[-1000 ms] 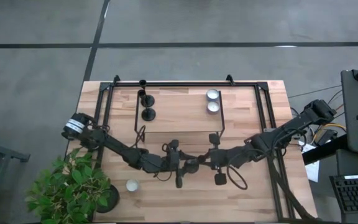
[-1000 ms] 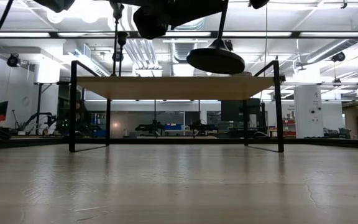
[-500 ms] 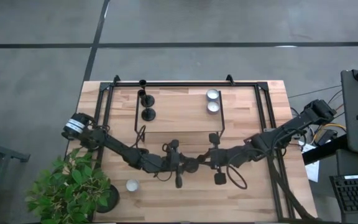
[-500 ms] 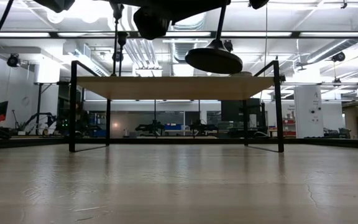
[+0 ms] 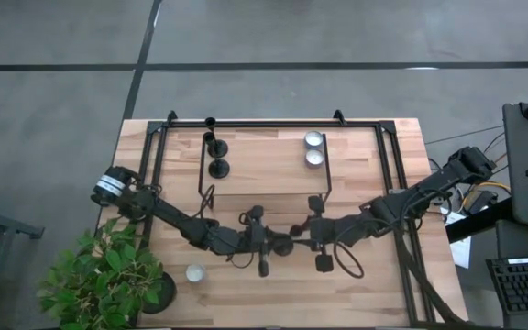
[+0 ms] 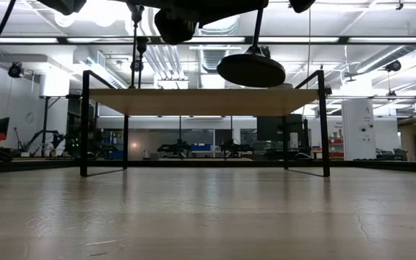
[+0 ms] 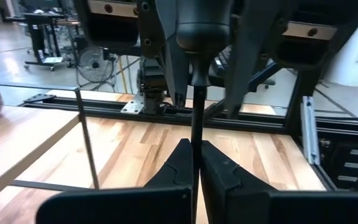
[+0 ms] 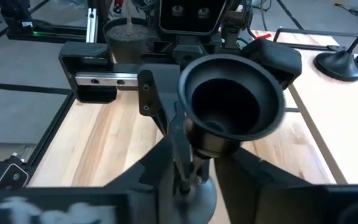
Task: Pick & Place candle stick holders
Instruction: Put the black holder on the shelf
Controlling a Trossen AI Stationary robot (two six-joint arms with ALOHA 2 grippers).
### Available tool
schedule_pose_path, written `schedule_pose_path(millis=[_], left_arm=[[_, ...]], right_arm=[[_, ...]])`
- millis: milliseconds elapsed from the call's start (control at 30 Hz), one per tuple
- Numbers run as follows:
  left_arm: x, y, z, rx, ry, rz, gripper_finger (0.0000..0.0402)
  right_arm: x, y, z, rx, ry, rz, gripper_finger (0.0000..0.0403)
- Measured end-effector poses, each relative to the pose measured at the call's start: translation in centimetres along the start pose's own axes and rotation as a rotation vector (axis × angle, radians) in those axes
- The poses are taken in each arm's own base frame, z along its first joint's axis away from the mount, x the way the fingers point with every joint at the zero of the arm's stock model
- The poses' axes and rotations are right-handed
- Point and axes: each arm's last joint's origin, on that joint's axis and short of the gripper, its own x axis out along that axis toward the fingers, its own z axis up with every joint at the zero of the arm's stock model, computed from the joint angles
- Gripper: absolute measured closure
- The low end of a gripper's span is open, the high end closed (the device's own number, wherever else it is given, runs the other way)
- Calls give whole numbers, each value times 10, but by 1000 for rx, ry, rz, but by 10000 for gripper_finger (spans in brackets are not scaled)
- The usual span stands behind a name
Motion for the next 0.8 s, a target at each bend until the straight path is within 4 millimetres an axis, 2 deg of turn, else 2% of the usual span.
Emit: schedule_pose_path(millis=[300, 533, 667, 800], left_arm=[[-2, 3, 3, 16, -14, 70, 400], [-9, 11, -1, 17, -52, 185, 401], [-21, 13, 5, 15, -64, 175, 401], [-44, 15, 20, 15, -102, 230, 401]], right_arm=[[-1, 3, -2, 1, 6, 8, 202], [-1, 4, -7, -2, 39, 18, 161], [-2, 8, -9, -3, 43, 22, 149], [-4, 12, -11, -11, 46, 37, 142]])
